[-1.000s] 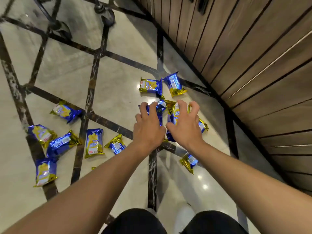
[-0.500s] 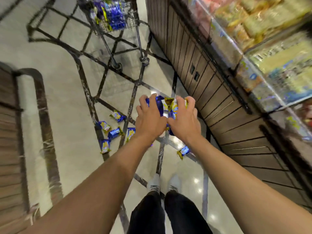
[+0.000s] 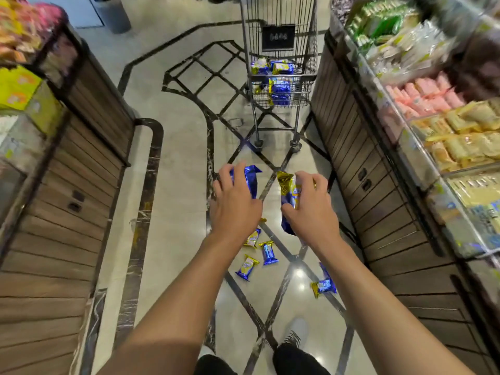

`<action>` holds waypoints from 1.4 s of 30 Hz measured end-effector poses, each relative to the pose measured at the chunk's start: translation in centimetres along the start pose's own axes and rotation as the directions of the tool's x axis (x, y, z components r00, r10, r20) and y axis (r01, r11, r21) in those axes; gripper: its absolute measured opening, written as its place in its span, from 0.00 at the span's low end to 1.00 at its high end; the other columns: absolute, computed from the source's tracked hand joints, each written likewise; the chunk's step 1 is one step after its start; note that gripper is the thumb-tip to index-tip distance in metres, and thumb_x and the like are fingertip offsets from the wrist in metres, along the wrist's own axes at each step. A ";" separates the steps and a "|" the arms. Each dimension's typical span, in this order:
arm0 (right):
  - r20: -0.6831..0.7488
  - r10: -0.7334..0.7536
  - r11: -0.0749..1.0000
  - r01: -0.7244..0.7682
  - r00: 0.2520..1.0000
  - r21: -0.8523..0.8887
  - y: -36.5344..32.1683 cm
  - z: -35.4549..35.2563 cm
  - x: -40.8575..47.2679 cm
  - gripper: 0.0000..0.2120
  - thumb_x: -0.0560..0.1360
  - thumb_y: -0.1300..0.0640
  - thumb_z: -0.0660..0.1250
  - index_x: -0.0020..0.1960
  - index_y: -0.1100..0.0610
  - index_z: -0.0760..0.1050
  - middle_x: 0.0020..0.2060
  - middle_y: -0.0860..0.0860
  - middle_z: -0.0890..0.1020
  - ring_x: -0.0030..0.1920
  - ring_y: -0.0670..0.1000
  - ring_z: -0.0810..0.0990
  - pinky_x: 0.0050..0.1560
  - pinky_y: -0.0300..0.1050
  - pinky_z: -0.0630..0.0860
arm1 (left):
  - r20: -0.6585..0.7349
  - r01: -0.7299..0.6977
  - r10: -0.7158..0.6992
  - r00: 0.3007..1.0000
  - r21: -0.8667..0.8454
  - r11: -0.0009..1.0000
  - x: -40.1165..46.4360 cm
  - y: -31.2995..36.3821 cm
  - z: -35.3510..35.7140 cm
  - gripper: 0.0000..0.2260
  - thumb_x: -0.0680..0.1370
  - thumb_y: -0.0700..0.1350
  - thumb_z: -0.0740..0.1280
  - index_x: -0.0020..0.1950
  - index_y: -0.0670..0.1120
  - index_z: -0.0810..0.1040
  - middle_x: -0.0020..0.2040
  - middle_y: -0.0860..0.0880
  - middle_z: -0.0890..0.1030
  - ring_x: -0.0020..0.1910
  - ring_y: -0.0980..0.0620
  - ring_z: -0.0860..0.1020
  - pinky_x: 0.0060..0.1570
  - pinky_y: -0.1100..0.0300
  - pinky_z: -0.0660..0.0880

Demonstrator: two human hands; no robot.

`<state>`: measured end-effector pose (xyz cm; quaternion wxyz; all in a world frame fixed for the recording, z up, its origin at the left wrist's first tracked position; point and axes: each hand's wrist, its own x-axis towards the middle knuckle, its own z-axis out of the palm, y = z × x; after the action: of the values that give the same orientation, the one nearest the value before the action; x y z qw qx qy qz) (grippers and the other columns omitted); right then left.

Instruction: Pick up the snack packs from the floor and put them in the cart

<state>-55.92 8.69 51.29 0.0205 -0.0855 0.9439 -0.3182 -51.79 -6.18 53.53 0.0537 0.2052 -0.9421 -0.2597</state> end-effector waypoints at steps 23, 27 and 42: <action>0.099 -0.273 0.962 0.273 0.957 0.015 -34.4 18.7 -1.1 0.29 0.72 0.51 0.68 0.70 0.48 0.62 0.68 0.50 0.61 0.61 0.55 0.73 0.45 0.46 0.71 | -0.186 0.101 -0.103 0.977 -0.022 0.995 4.4 -30.0 -22.2 0.34 0.73 0.43 0.71 0.74 0.53 0.59 0.71 0.50 0.59 0.66 0.44 0.65 0.57 0.44 0.76; 0.074 -0.282 0.959 0.280 0.956 0.036 -37.7 21.2 3.7 0.30 0.72 0.51 0.69 0.70 0.48 0.61 0.70 0.50 0.61 0.64 0.55 0.71 0.51 0.48 0.76 | -0.178 0.109 -0.109 0.978 -0.010 0.994 9.6 -32.5 -23.5 0.34 0.73 0.44 0.71 0.75 0.53 0.58 0.72 0.50 0.59 0.67 0.45 0.65 0.57 0.46 0.76; -0.004 -0.235 0.972 0.235 0.972 0.018 -49.5 28.9 26.3 0.31 0.72 0.52 0.70 0.71 0.47 0.61 0.70 0.48 0.62 0.65 0.56 0.67 0.47 0.44 0.66 | -0.188 0.060 -0.051 0.981 0.043 0.997 35.5 -39.0 -30.2 0.35 0.73 0.44 0.71 0.76 0.53 0.57 0.73 0.50 0.58 0.67 0.45 0.65 0.58 0.47 0.76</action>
<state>-71.79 -51.95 58.61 -0.0175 -0.1962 0.9242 -0.3272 -63.85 -65.48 59.36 0.1296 0.2563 -0.9328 -0.2177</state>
